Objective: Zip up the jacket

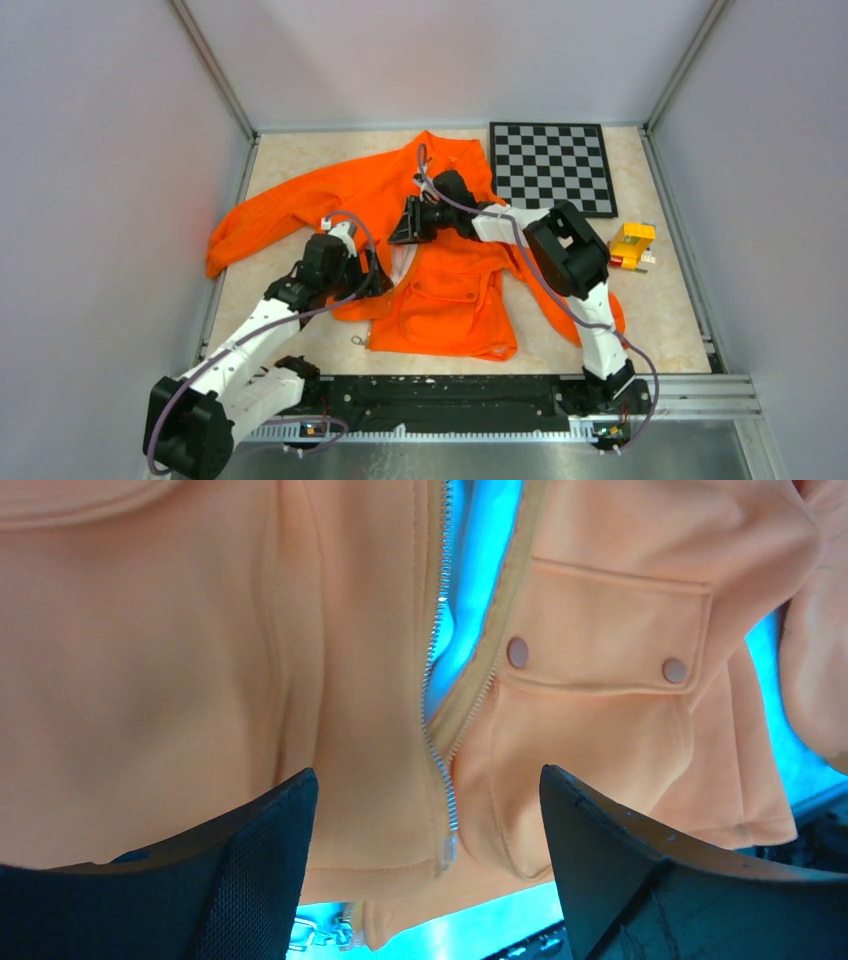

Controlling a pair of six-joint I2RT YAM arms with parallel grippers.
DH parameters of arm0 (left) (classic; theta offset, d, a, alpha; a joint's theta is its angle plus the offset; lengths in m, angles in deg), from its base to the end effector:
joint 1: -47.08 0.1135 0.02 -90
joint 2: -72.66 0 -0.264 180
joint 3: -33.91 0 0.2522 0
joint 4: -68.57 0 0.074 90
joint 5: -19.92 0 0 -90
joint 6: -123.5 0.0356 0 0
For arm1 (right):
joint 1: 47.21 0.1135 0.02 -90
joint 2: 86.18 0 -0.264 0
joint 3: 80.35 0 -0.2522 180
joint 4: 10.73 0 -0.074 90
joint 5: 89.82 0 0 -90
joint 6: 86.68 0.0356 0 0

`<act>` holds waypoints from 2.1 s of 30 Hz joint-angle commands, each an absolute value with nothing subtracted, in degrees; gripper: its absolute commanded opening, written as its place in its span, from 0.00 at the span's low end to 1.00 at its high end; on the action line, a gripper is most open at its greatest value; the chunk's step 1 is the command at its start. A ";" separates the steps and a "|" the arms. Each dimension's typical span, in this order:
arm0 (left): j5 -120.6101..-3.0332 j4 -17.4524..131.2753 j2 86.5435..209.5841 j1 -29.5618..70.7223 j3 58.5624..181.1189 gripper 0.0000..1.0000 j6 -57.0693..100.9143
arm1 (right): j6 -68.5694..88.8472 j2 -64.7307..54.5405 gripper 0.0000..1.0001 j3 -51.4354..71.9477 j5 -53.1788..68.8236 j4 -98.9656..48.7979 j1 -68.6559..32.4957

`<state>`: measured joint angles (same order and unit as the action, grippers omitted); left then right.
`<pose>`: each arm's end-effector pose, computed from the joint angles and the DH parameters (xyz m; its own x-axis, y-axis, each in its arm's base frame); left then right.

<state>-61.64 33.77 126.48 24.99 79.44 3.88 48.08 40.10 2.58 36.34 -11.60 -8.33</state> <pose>0.1773 -0.0776 0.2156 -0.7832 -0.2097 -0.5853 0.0969 0.8887 -0.4481 0.3646 0.3209 0.1517 -0.9138 -0.0065 -0.4062 -0.3673 0.4402 0.8193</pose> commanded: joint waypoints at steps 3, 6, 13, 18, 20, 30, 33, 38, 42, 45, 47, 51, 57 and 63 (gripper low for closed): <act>-52.97 39.15 127.84 25.26 77.31 0.74 2.59 | 35.55 29.86 0.43 5.95 30.29 -26.14 -8.01; -54.30 38.47 129.83 25.20 77.55 0.67 3.62 | 34.73 24.67 0.44 12.47 28.79 -25.29 -8.01; -60.05 32.70 130.90 25.23 79.74 0.71 3.02 | 34.61 14.13 0.46 24.14 28.41 -21.64 -7.29; -64.42 32.38 131.61 25.28 78.73 0.70 2.82 | 36.95 10.30 0.47 29.88 27.58 -17.00 -3.42; -64.79 33.82 131.71 25.24 77.81 0.68 2.61 | 37.11 10.30 0.47 30.50 27.71 -16.36 -1.95; -66.68 41.25 137.50 25.23 75.48 0.58 1.53 | 42.23 14.79 0.47 33.30 27.34 -6.60 7.21; -72.59 38.34 137.40 25.21 76.74 0.49 -0.49 | 43.87 15.80 0.46 34.64 27.45 -3.75 8.45; -73.17 37.49 129.42 25.26 76.58 0.60 0.16 | 42.93 13.31 0.44 38.77 24.33 -3.76 8.28; -63.64 41.39 124.50 25.23 75.75 0.59 3.86 | 44.07 9.47 0.43 43.99 23.53 -0.62 6.60; -53.95 44.58 125.30 25.12 76.00 0.60 5.59 | 45.91 6.22 0.43 49.56 24.00 4.70 3.94; -50.43 45.05 127.62 24.34 77.08 0.65 6.98 | 46.45 4.07 0.43 52.03 24.15 6.32 1.61; -57.10 42.53 133.20 19.46 80.13 0.75 10.81 | 46.13 0.38 0.43 54.79 24.91 6.05 -2.94; -68.97 37.22 143.40 13.39 85.79 0.67 13.60 | 44.99 -2.85 0.42 55.55 24.16 2.93 -5.07; -72.53 38.19 147.42 11.58 86.56 0.57 14.53 | 46.09 -1.69 0.41 56.04 25.32 4.97 -5.10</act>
<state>-68.24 38.05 145.56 12.60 84.34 12.73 45.98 -1.23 55.54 24.32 1.71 -4.75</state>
